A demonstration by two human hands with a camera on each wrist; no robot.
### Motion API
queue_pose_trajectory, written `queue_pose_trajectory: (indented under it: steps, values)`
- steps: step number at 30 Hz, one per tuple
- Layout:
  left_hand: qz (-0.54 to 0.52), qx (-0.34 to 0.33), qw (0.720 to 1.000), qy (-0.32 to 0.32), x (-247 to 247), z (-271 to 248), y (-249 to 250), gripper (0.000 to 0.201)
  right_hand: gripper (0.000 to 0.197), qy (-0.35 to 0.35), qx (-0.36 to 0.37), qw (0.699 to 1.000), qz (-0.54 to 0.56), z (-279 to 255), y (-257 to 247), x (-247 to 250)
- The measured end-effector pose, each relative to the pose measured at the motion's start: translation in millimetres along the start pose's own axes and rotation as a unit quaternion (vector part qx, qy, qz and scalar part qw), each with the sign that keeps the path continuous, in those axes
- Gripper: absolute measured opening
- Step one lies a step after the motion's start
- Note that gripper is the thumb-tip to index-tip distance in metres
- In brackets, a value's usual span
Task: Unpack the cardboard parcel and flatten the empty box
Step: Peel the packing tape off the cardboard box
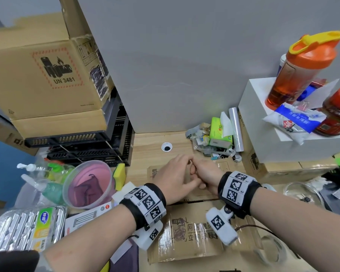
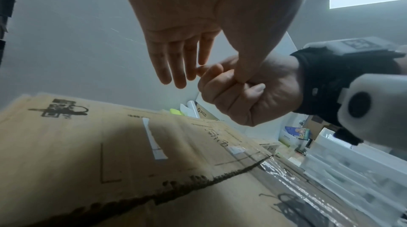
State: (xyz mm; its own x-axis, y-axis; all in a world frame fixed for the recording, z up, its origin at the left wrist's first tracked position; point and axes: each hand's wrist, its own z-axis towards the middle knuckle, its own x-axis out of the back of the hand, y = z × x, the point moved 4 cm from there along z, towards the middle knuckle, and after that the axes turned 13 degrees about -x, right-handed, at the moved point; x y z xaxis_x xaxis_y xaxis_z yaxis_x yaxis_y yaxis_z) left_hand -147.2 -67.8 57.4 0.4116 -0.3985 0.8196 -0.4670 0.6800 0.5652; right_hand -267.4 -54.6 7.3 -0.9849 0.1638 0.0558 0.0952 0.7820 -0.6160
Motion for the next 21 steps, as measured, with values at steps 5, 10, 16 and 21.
queue_pose_trajectory:
  steps: [5, 10, 16, 21]
  values:
    - [-0.019, -0.002, 1.0, -0.024, -6.2, 5.7, -7.1, 0.048, 0.051, 0.04, 0.015, 0.999, 0.015, 6.9, -14.9, 17.2]
    - [-0.004, 0.027, 0.998, -0.048, -9.4, 7.2, -32.6, 0.043, 0.024, -0.046, -0.072, 0.993, 0.075, 26.8, -24.9, 33.6]
    - [-0.005, 0.063, 0.997, -0.038, -3.7, 11.9, -64.5, 0.042, 0.018, -0.01, -0.028, 0.999, 0.045, 56.5, -71.1, 58.8]
    - [0.026, 0.076, 0.996, -0.038, -2.7, 13.5, -85.8, 0.042, 0.023, 0.128, -0.013, 0.991, -0.036, 100.0, -102.2, 78.6]
